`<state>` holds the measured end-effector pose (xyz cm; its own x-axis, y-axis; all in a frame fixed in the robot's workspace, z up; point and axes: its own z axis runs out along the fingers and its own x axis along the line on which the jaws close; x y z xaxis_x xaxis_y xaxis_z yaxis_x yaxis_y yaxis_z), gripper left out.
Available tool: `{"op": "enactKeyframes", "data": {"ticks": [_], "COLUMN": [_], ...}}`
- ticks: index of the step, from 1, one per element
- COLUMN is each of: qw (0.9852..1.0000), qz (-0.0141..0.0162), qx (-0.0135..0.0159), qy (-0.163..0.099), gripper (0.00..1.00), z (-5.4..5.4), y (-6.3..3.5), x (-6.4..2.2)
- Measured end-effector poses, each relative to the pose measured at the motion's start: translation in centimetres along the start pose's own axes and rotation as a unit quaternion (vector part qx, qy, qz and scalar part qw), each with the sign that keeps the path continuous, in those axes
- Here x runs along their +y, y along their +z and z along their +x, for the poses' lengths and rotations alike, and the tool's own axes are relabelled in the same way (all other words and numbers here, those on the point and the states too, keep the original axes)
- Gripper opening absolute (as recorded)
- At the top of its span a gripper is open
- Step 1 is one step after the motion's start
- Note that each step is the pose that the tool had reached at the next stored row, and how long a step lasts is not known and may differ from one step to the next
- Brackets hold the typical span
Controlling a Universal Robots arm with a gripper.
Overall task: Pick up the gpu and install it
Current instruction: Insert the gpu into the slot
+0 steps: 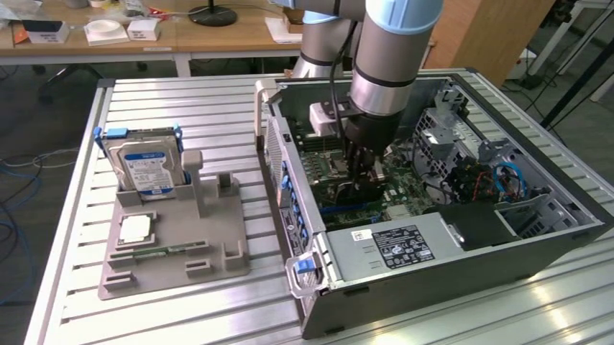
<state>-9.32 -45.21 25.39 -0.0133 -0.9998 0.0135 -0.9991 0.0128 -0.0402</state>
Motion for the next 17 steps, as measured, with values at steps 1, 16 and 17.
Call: {"op": "enactKeyframes", "data": {"ticks": [1,16,17], "qw": [1.0000,1.0000,1.0000], "qz": [0.0000,0.0001,0.0001], "qx": [0.0000,0.0000,0.0001], "qy": [0.000,0.000,0.000], "gripper": [0.26,0.26,0.26], "z": [0.00,0.04,0.04], "y": [0.03,0.36,0.42], "x": [0.01,0.02,0.02]}}
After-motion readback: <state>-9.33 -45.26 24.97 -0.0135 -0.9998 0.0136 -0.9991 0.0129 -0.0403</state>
